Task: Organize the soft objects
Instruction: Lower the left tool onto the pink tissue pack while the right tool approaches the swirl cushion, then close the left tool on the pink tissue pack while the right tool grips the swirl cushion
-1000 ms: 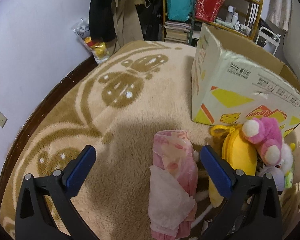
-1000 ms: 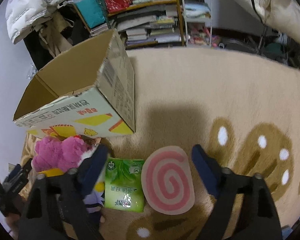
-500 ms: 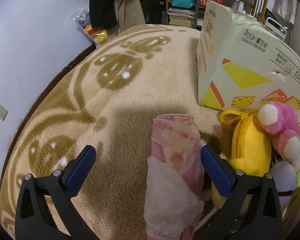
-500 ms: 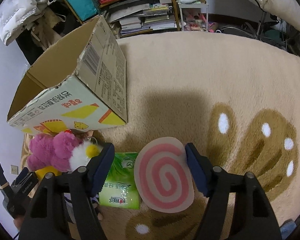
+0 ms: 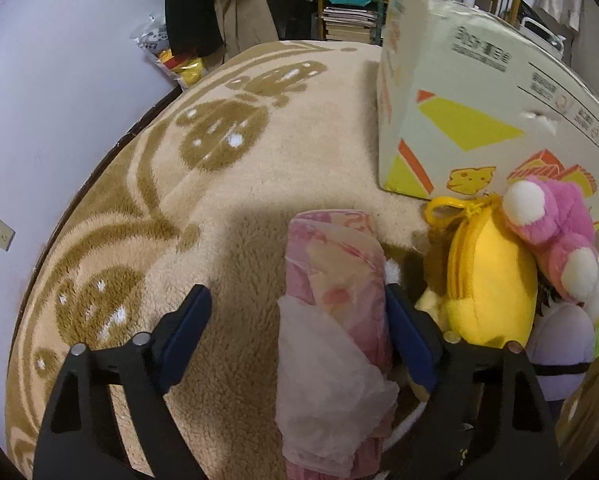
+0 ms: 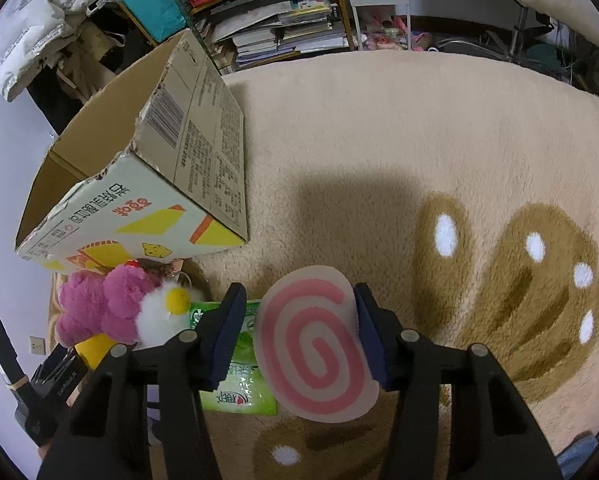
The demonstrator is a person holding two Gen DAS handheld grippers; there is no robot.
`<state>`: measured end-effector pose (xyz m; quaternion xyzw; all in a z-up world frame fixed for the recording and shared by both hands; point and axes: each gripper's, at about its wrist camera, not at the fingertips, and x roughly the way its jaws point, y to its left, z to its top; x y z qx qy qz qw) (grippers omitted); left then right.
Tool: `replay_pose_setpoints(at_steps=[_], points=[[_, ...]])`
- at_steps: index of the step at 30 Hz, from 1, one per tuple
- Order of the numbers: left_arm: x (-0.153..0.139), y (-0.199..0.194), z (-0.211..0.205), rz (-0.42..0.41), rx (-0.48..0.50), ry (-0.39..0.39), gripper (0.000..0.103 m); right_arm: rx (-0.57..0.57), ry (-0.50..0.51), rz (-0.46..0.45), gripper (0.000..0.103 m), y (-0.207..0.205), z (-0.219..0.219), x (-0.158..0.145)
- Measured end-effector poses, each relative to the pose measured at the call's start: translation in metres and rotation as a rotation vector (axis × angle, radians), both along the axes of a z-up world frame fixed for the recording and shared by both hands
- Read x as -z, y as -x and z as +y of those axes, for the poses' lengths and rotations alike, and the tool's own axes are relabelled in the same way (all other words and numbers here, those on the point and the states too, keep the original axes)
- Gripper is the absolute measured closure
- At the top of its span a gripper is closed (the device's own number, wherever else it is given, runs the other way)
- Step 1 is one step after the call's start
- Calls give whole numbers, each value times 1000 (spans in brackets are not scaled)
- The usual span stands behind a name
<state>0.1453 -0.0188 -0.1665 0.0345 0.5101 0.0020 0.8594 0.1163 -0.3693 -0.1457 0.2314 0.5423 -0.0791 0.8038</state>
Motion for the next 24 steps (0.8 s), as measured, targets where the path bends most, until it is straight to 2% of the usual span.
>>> replay_pose_setpoints(at_steps=[3,5,8,13,16,20,24], points=[[1,1,-3,7,24,13,37,-7,16,12,50,-2,1,2],[1,2,-6,7,37,17,43,-6,28,10,58,-4,1,3],[0,4,-7,4,41,7,57,-12,18,-13,69,-6,2,2],[-4,8,-7,9,37,0,59,-41,49,-66,75,-5,12,-9],[-8,12,-7,-3,30,-4,60,-57,76,-129,77,-1,19,-21],[-22,22,-9,-54,34,3,60,-79,110,-223,78,5,27,-40],[-35,32,-14,-102,51,0,60,-83,123,-275,78,7,30,-50]])
